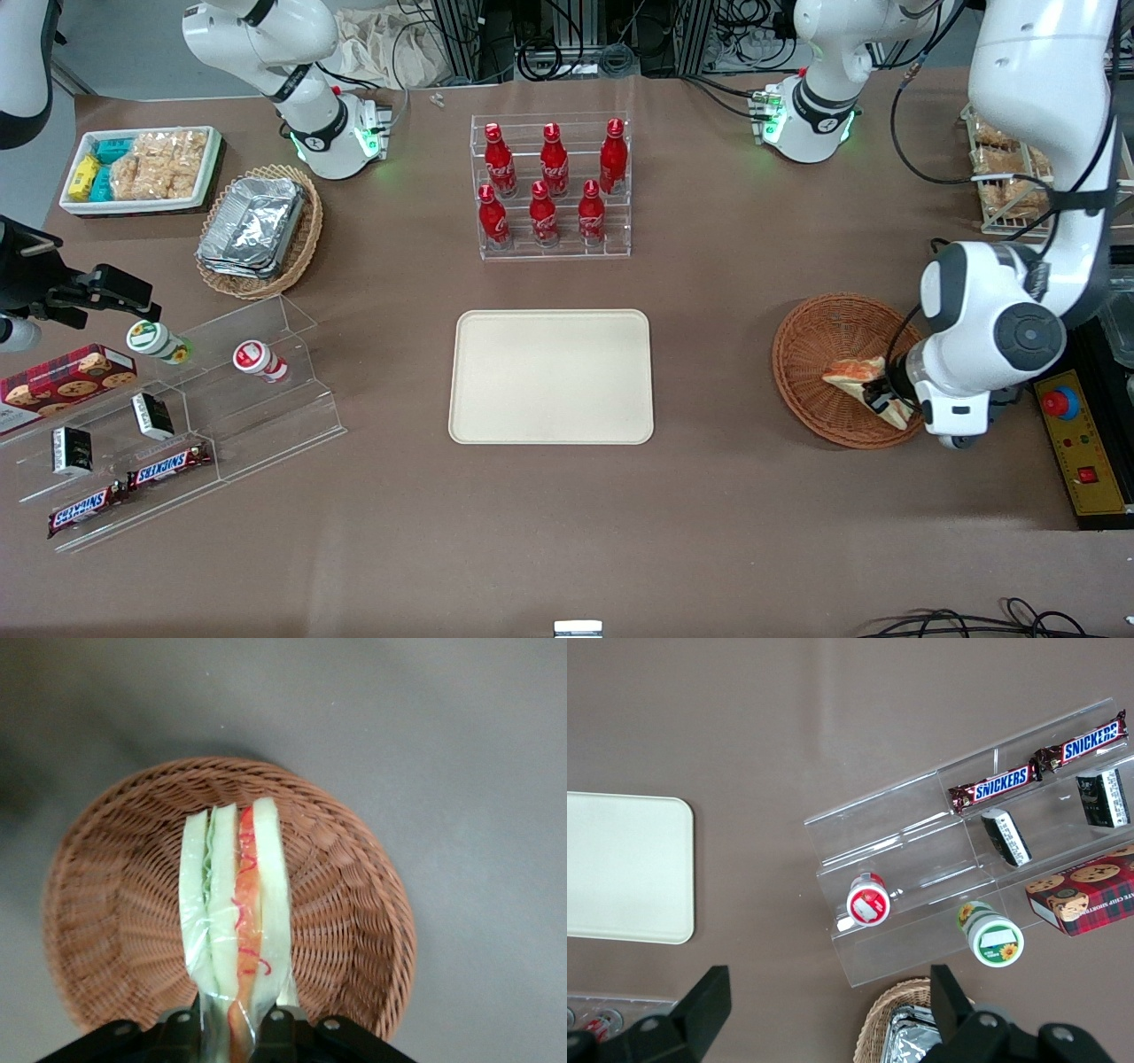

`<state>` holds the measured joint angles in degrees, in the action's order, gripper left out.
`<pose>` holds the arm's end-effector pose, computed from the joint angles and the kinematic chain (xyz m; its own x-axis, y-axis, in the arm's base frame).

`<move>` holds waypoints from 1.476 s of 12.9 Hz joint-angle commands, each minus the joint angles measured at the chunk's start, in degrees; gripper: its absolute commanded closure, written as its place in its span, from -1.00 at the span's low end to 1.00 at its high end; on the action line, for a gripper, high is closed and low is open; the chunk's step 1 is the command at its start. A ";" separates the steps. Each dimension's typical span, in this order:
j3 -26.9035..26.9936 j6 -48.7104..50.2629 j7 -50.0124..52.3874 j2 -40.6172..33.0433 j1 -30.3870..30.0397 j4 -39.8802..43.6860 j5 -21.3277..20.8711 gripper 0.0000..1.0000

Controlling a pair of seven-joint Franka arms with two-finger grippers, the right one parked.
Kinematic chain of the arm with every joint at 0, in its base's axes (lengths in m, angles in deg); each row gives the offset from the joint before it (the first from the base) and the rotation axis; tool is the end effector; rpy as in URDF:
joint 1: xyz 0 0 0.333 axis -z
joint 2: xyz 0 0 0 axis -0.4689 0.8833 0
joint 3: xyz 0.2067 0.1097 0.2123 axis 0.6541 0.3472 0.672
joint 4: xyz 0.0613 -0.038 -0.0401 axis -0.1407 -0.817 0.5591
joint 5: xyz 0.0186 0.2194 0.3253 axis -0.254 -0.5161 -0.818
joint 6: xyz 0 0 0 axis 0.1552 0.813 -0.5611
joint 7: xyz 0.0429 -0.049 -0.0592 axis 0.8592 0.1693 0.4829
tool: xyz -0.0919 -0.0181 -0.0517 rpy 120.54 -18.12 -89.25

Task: Place sandwich from basket to tray
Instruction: 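Close the left gripper on the sandwich and lift it, then carry the held sandwich over to the cream tray, then lower the sandwich onto the tray and open the left gripper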

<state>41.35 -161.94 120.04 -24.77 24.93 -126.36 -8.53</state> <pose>0.6414 -0.0374 0.3382 0.7522 0.6584 -0.0262 0.6512 -0.7490 -0.1223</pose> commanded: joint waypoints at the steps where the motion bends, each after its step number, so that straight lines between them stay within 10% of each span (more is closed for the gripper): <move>1: -1.45 13.44 -3.36 -0.16 2.32 11.85 -2.18 1.00; 11: -19.63 18.88 -6.55 3.08 3.65 22.44 -1.74 1.00; 19: -19.92 3.47 -3.04 18.11 13.58 22.00 -1.66 1.00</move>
<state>21.59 -158.42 115.98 -8.41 38.18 -105.86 -10.11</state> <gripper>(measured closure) 0.824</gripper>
